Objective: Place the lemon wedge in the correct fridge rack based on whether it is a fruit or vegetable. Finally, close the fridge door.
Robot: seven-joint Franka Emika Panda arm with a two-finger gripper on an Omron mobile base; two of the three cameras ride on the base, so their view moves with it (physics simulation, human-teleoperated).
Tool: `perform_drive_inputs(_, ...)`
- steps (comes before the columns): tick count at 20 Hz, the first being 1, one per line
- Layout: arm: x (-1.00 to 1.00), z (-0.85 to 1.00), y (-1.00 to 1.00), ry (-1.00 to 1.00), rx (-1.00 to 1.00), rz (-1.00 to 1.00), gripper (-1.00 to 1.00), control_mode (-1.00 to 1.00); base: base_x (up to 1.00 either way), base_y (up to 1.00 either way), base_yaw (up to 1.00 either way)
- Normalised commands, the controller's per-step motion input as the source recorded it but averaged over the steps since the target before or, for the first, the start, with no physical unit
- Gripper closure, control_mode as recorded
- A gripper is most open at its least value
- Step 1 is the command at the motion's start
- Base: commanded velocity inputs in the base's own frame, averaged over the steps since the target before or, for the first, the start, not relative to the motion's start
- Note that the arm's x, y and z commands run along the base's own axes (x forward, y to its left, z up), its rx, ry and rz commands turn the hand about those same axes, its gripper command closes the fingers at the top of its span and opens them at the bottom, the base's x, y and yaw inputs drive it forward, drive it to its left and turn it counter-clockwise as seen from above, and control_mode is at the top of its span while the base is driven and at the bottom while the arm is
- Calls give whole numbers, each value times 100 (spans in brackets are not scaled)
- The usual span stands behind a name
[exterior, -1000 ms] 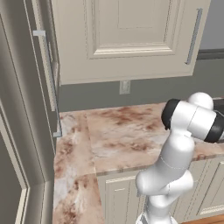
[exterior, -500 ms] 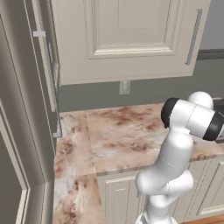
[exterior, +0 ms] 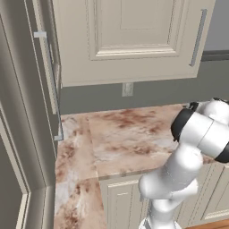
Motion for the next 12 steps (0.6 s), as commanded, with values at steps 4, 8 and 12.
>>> perform_drive_inputs(4, -67, 100, 16, -19, 0, 0, 100, -100, 0, 0, 0)
perform_drive_inputs(8, -48, 97, 50, -6, 0, 0, 100, -100, 0, 0, 0)
perform_drive_inputs(12, -29, 81, 81, 2, -1, 0, 100, -100, 0, 0, 0)
